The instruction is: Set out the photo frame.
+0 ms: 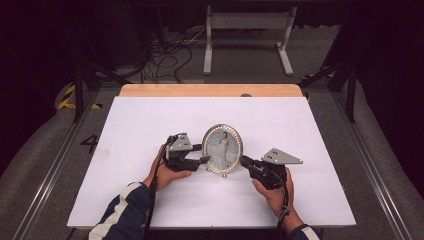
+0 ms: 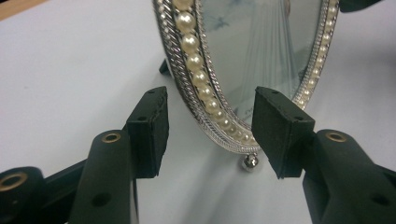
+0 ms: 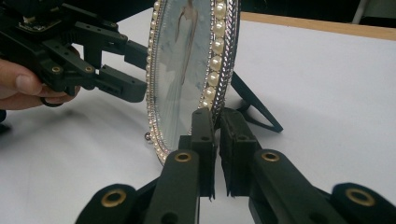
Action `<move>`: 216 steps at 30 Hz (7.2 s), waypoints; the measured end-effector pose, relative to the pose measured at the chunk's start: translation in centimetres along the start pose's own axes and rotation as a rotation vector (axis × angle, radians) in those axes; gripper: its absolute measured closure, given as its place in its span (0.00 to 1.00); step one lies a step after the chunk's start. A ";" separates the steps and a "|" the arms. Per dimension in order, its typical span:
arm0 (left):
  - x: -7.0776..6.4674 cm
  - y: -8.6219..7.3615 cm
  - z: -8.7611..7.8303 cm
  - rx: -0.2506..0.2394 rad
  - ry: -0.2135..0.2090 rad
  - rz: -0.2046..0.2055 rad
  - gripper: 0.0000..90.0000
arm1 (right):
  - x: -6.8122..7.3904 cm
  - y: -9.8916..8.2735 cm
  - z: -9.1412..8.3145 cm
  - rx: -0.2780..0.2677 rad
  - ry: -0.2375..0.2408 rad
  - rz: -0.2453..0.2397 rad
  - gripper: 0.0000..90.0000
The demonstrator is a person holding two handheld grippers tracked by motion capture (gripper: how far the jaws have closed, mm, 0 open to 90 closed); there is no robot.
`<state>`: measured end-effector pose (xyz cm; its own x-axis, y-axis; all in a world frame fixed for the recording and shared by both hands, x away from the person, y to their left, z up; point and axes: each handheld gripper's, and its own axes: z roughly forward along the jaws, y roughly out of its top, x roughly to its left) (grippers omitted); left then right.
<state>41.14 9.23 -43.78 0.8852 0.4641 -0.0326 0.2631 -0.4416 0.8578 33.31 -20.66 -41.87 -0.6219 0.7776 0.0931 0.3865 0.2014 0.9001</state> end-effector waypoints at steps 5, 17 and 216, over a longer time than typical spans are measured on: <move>0.0 0.3 0.0 -0.038 -0.003 -0.017 0.56 | 0.1 0.1 -0.2 -0.008 -0.015 -0.005 0.94; 0.1 0.4 -0.2 -0.041 -0.005 -0.011 0.73 | 0.3 0.2 -0.2 -0.025 -0.034 0.006 0.95; -2.6 -6.4 -10.2 0.143 0.231 0.168 0.10 | -2.4 -2.3 -3.7 0.190 -0.205 -0.270 0.25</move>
<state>33.27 18.65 -43.93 0.8143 0.5306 0.2352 0.1861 -0.6225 0.7602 31.36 -25.16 -42.59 -0.5771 0.7805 -0.2403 0.3590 0.5067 0.7838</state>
